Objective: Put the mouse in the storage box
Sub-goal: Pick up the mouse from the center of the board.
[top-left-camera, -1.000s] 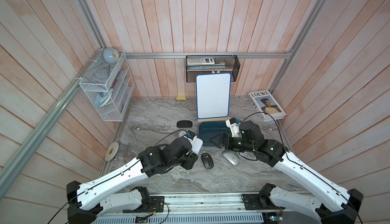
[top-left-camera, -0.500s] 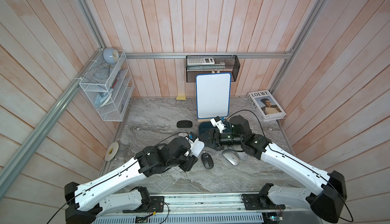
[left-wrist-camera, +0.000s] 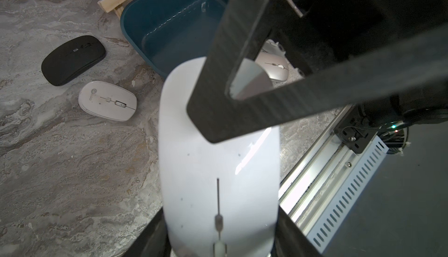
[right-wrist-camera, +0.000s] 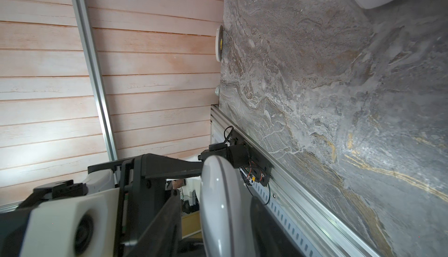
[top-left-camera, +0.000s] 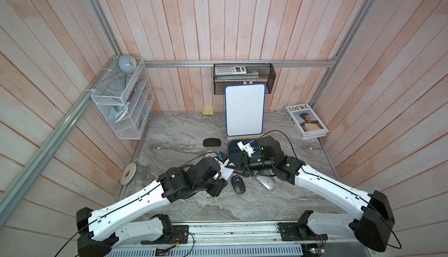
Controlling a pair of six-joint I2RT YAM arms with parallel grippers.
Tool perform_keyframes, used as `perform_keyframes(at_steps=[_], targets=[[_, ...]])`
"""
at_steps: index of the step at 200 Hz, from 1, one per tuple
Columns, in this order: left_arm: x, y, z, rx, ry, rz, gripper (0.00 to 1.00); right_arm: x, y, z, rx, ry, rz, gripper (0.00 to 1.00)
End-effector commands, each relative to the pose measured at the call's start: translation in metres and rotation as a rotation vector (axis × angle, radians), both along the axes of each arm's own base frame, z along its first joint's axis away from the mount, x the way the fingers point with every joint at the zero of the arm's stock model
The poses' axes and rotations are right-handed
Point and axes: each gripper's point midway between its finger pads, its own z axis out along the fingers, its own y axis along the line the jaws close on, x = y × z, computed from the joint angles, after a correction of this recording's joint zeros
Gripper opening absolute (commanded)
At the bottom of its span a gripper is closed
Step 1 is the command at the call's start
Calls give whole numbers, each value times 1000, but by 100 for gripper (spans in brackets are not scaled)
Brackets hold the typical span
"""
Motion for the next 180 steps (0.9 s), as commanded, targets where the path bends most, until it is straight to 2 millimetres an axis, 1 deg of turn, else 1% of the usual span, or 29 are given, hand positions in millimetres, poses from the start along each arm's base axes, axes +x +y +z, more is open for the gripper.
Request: perform_keyframes(at_steps=[1,22,51,80,83,86,94,103,116,127,131,155,172,180], targets=[[4,-2,-6,13,-21,-5,41,-2,6,2,22,9,26,40],[3,-2,-8,13,-16,-4,41,-2,7,0,22,17,25,31],[2,1,-8,12,-16,1,41,-3,7,-1,21,21,29,24],[2,1,-10,14,-14,3,41,-2,8,0,28,27,32,15],[2,1,-10,15,-14,2,43,-2,8,0,29,26,32,15],[2,1,-10,15,-14,4,47,-2,9,1,31,25,31,15],[3,2,-10,16,-18,9,63,-1,9,3,36,20,27,14],[3,3,-10,14,-21,15,78,1,9,5,40,14,22,14],[4,6,-8,8,-33,26,90,7,6,4,36,7,-4,13],[5,9,-6,-1,-43,37,98,14,2,2,33,4,-34,13],[5,10,-5,-4,-45,40,100,17,-1,1,31,6,-47,12],[3,17,5,-35,-65,61,100,45,-20,-6,23,1,-142,10],[5,26,10,-51,-77,99,100,70,-42,-14,1,-11,-229,10],[8,33,10,-53,-78,129,100,86,-55,-17,-14,-25,-283,10]])
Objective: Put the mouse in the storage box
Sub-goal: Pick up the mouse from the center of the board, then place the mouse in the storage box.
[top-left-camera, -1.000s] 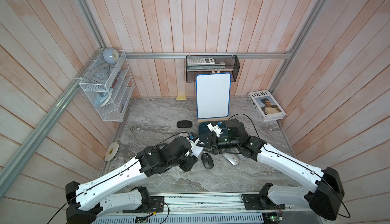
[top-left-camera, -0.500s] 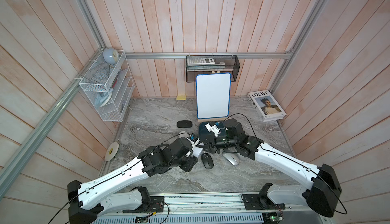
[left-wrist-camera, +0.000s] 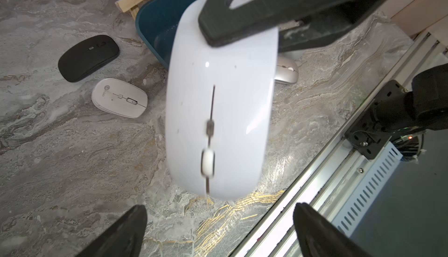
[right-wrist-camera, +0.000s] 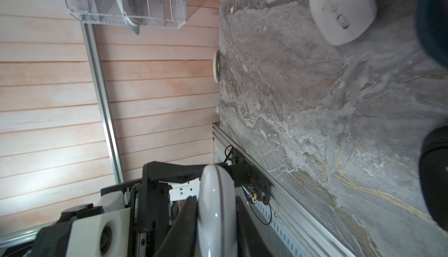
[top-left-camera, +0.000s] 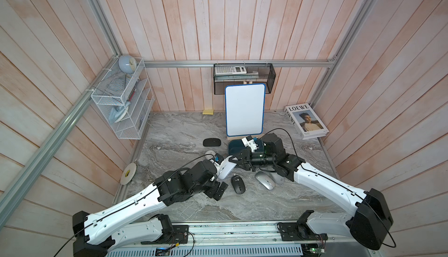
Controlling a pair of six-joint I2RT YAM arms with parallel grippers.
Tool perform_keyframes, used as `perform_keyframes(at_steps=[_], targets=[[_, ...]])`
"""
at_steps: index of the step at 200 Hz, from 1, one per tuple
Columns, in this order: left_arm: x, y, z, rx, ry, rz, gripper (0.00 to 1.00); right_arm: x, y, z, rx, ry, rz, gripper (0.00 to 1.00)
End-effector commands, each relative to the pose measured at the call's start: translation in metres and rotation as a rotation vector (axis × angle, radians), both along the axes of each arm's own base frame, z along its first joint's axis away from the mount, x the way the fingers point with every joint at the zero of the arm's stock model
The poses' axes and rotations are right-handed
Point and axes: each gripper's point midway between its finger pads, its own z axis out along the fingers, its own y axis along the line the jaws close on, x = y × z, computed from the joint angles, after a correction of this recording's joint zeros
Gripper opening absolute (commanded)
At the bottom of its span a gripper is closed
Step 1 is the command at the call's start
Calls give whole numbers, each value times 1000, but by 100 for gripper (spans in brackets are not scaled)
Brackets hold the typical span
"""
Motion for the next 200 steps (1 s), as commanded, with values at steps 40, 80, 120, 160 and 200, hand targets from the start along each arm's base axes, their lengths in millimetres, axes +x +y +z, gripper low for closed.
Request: perform_keyframes(at_steps=[40,80,120,160,200], targets=[[35,66,-8,-37,30,327,100,92,-81,-31,-170,-171,-348,11],[50,87,-12,-92,97,445,100,127,-93,-59,-247,-257,-453,10],[54,91,-22,-114,118,461,100,146,-101,-86,-287,-295,-527,12],[50,89,-16,-153,103,439,100,163,-94,-117,-262,-243,-562,12],[50,87,-23,-143,125,432,100,178,-82,-137,-213,-202,-578,13]])
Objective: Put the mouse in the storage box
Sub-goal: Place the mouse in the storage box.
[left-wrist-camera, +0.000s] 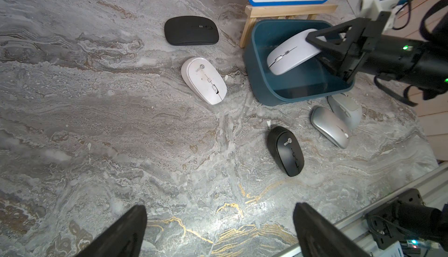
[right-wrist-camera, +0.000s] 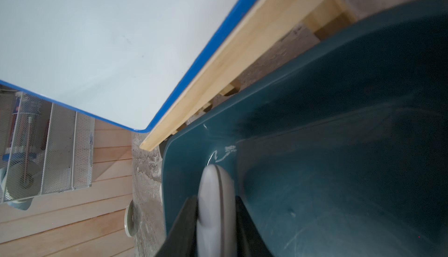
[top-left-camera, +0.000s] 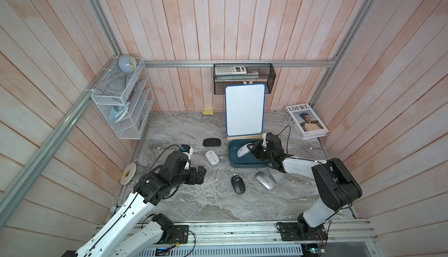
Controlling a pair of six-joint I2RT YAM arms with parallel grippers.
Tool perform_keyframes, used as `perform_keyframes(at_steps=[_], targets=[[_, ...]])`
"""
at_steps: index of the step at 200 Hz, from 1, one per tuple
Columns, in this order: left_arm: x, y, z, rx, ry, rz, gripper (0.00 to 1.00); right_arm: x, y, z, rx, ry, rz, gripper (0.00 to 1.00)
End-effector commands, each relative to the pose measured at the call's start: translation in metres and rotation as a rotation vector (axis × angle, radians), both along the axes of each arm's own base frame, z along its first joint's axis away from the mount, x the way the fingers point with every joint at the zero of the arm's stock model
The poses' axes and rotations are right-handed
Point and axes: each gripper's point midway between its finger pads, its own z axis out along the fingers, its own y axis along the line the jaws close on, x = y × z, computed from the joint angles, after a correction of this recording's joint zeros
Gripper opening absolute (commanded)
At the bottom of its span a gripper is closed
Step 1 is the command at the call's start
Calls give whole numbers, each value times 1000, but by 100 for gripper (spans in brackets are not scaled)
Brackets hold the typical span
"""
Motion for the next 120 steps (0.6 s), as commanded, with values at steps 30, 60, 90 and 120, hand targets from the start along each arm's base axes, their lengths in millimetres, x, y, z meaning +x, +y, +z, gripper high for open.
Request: perform_keyframes(at_steps=[30,60,90,120], targets=[[4,-7,-12,2,39,-16,100,23,15,11,89,-74,-39,14],[3,-7,-11,-3,33,-15,100,23,18,-4,71,-44,-51,18],[4,-8,-13,-3,38,-19,100,22,20,-15,66,-32,-52,25],[4,-8,-15,1,45,-20,100,18,13,-25,18,3,-77,45]])
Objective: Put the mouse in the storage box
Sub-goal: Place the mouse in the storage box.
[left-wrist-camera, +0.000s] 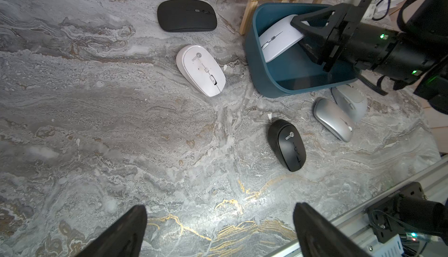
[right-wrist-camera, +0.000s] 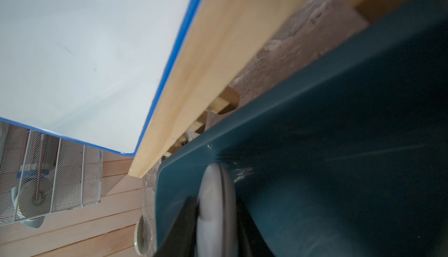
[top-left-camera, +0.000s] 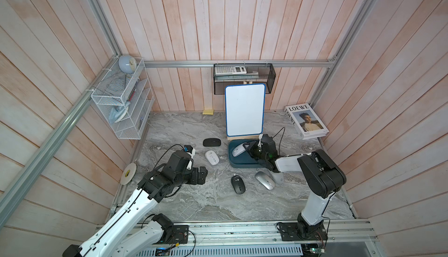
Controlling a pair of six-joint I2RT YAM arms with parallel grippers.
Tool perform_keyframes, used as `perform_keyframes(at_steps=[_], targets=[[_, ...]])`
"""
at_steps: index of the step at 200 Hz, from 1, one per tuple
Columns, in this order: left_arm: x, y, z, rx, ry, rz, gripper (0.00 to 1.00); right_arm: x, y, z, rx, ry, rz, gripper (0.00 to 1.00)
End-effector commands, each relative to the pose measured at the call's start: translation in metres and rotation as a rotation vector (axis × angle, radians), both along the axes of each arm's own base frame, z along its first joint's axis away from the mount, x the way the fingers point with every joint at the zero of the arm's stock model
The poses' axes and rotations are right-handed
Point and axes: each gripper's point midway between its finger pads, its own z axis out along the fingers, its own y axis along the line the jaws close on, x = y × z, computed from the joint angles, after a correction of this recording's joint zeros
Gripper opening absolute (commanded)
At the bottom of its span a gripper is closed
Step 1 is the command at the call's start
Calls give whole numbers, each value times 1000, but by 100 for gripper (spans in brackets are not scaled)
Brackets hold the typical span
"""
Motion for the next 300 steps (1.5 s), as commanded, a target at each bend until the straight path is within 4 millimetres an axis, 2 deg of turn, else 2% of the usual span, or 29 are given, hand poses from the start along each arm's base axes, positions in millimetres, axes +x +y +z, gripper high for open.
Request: perform_keyframes(at_steps=[1,12,37,74,107,124,141,159,179,207,225,249,277,300], targets=[[3,-2,-1,-10,-6,-4,100,0,-5,-10,-53,25,-35,45],[3,-1,0,-9,-11,1,100,-4,-12,-16,-78,61,-59,53],[3,-1,1,-13,-19,2,100,-9,-13,-12,-128,68,-39,65],[3,-2,-1,-10,-11,0,100,-16,-20,-9,-222,125,-29,72],[3,-2,-2,-11,-9,3,100,-22,-26,-3,-301,136,-3,75],[4,-1,-4,-6,-1,11,100,-21,-29,19,-373,75,24,75],[5,-4,-10,-10,26,24,100,-20,-34,54,-472,-12,60,75],[7,-6,-18,-5,73,48,100,-29,-40,88,-539,-78,104,76],[5,-15,-22,-58,102,49,100,-52,-42,114,-586,-145,191,76],[2,-42,-29,-256,127,33,98,-99,-45,125,-645,-181,341,75],[2,-50,-41,-303,153,38,96,-128,-54,115,-628,-159,375,76],[4,-56,-53,-263,173,60,95,-162,-66,108,-585,-146,390,76],[10,-53,-61,-203,177,116,96,-194,-56,90,-570,-147,480,77],[11,-49,-71,-197,192,166,96,-210,-44,73,-635,-150,548,80]])
